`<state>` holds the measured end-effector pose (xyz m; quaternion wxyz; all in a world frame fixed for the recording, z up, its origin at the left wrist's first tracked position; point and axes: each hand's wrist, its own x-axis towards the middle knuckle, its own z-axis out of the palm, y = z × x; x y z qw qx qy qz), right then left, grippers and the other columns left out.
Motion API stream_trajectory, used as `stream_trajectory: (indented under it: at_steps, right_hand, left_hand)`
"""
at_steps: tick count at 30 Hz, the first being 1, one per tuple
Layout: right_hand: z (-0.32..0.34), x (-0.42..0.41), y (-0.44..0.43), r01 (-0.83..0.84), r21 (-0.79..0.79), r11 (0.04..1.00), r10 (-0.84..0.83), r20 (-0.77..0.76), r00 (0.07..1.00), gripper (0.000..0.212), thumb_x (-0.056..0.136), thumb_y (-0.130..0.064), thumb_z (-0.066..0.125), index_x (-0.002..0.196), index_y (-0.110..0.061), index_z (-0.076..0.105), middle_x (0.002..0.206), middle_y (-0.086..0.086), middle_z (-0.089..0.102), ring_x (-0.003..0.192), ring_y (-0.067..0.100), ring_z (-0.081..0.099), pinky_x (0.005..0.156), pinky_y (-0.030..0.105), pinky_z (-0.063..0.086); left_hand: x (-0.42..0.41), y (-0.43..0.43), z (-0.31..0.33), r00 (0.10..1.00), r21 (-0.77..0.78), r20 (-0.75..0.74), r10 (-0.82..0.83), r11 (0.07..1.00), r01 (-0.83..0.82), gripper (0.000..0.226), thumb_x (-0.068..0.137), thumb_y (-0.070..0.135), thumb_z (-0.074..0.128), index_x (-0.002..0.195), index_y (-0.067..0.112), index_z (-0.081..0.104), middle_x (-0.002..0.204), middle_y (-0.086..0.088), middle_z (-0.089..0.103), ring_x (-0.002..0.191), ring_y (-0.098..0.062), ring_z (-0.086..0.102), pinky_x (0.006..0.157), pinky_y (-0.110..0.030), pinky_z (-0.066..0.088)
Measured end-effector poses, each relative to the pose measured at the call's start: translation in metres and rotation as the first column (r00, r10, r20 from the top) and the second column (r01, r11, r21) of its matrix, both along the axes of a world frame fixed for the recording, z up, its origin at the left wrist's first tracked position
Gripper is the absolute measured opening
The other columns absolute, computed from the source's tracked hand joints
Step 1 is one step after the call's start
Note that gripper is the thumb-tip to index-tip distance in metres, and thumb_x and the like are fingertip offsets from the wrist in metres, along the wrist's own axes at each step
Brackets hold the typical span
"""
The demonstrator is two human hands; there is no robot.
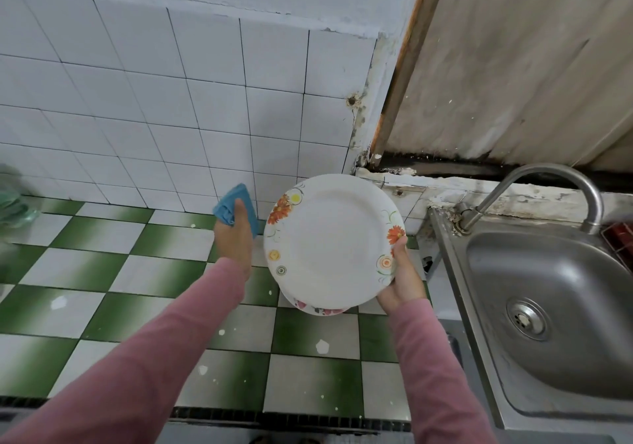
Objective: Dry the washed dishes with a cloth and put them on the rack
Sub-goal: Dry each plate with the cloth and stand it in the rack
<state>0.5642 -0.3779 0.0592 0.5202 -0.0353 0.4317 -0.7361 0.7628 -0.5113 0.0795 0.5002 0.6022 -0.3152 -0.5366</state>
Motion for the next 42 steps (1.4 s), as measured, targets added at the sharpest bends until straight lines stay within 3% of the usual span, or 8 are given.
stream_trajectory:
  at_steps: [5, 13, 19, 24, 29, 33, 40, 42]
  right_hand:
    - [0.004, 0.025, -0.012, -0.073, -0.043, 0.996, 0.070, -0.065, 0.995, 0.050, 0.096, -0.044, 0.055, 0.139, -0.020, 0.053, 0.131, 0.012, 0.065, 0.119, 0.035, 0.063, 0.101, 0.059, 0.047]
    - [-0.006, 0.060, -0.024, -0.025, -0.023, 0.999, 0.026, 0.021, 0.999, 0.073, 0.082, -0.054, 0.065, 0.141, -0.013, 0.053, 0.135, 0.020, 0.060, 0.122, 0.041, 0.059, 0.107, 0.058, 0.042]
    - [0.004, 0.051, -0.026, -0.010, 0.018, 1.000, 0.009, 0.045, 0.999, 0.070, 0.084, -0.057, 0.061, 0.135, -0.009, 0.056, 0.127, 0.028, 0.062, 0.115, 0.047, 0.061, 0.101, 0.061, 0.046]
    - [0.016, 0.041, -0.022, 0.058, 0.004, 0.998, -0.057, -0.032, 0.998, 0.061, 0.088, -0.051, 0.055, 0.135, -0.012, 0.057, 0.127, 0.018, 0.065, 0.116, 0.040, 0.063, 0.102, 0.058, 0.046]
    - [0.031, 0.039, -0.012, 0.075, 0.006, 0.997, -0.073, -0.148, 0.986, 0.047, 0.095, -0.039, 0.057, 0.133, -0.012, 0.059, 0.124, 0.012, 0.069, 0.114, 0.032, 0.066, 0.102, 0.054, 0.048]
    - [0.040, 0.028, 0.004, 0.140, 0.081, 0.987, -0.114, -0.264, 0.958, 0.026, 0.099, -0.020, 0.059, 0.124, -0.016, 0.066, 0.117, 0.009, 0.072, 0.112, 0.031, 0.066, 0.100, 0.051, 0.051]
    - [0.055, -0.013, 0.056, 0.307, 0.119, 0.944, -0.209, -0.505, 0.837, 0.018, 0.099, -0.020, 0.058, 0.109, -0.029, 0.070, 0.108, -0.002, 0.072, 0.099, 0.019, 0.067, 0.074, 0.029, 0.055]
    - [0.064, -0.030, 0.078, 0.354, 0.082, 0.932, -0.244, -0.581, 0.777, 0.020, 0.100, -0.020, 0.057, 0.111, -0.032, 0.068, 0.108, -0.005, 0.072, 0.101, 0.016, 0.067, 0.079, 0.027, 0.055]
  left_hand:
    - [-0.012, 0.017, -0.008, 0.971, -0.198, 0.171, -0.166, 0.960, 0.198, 0.043, 0.102, 0.047, 0.038, 0.134, 0.020, 0.048, 0.113, -0.005, 0.062, 0.106, -0.025, 0.059, 0.085, -0.033, 0.049]
    - [-0.041, 0.041, -0.025, 0.660, -0.175, 0.494, -0.566, 0.678, 0.713, 0.047, 0.105, 0.034, 0.036, 0.151, 0.033, 0.026, 0.159, 0.000, 0.026, 0.148, -0.029, 0.021, 0.120, -0.058, 0.017]
    - [-0.029, 0.056, -0.033, 0.234, -0.111, 0.709, -0.666, 0.223, 0.969, 0.049, 0.106, 0.032, 0.037, 0.140, 0.056, 0.012, 0.156, 0.030, 0.005, 0.147, -0.002, -0.009, 0.118, -0.023, -0.010]
    - [0.002, 0.053, -0.051, 0.123, -0.036, 0.804, -0.581, 0.158, 0.987, 0.053, 0.105, 0.026, 0.041, 0.142, 0.052, 0.015, 0.153, 0.034, 0.007, 0.138, 0.017, -0.013, 0.114, -0.012, -0.011]
    - [0.010, 0.040, -0.044, 0.129, 0.022, 0.762, -0.634, 0.225, 0.974, 0.046, 0.104, 0.032, 0.038, 0.147, 0.045, 0.025, 0.155, 0.024, 0.017, 0.145, -0.001, 0.010, 0.119, -0.029, 0.009]
    - [-0.013, 0.050, -0.028, 0.391, -0.025, 0.493, -0.777, 0.436, 0.899, 0.035, 0.101, 0.045, 0.038, 0.135, 0.040, 0.043, 0.139, -0.003, 0.052, 0.124, -0.024, 0.049, 0.110, -0.046, 0.041]
    - [-0.077, 0.075, -0.007, 0.655, -0.012, 0.156, -0.739, 0.662, 0.750, 0.032, 0.098, 0.051, 0.042, 0.112, 0.024, 0.053, 0.108, -0.005, 0.066, 0.084, -0.011, 0.060, 0.065, -0.018, 0.053]
    - [-0.099, 0.087, -0.002, 0.641, 0.065, 0.000, -0.768, 0.639, 0.766, 0.048, 0.088, 0.063, 0.045, 0.114, 0.024, 0.053, 0.114, -0.006, 0.066, 0.093, -0.018, 0.064, 0.077, -0.032, 0.059]
